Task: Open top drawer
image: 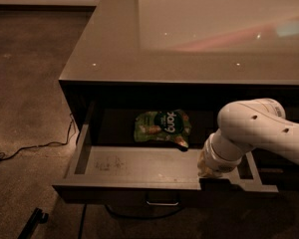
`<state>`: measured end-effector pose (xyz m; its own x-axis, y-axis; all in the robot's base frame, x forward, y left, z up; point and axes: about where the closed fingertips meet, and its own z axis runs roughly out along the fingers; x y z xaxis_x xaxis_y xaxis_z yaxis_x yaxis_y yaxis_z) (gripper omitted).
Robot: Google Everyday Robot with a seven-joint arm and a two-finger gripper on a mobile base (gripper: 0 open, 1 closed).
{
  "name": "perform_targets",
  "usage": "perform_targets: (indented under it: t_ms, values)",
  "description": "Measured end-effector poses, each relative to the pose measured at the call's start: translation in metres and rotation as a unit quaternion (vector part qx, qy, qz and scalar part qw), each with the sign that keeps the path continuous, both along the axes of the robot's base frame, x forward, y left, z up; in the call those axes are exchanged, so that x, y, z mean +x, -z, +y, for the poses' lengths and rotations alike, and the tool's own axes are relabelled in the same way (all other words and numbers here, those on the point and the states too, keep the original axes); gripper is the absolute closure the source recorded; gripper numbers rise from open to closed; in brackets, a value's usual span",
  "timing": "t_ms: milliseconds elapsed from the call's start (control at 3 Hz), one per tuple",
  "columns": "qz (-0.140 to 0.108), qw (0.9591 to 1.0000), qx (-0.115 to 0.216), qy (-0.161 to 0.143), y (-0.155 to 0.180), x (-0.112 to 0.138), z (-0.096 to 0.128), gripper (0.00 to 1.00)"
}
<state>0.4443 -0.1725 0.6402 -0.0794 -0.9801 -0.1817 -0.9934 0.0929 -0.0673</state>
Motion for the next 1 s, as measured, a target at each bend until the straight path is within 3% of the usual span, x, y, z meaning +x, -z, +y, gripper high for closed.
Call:
perform_targets:
  t_ms: [333,1000]
  values:
    - [0.0,1.0,0.0,0.0,0.0,0.0,0.0,0.04]
    - [0.0,1.0,0.0,0.0,0.0,0.0,0.0,0.0]
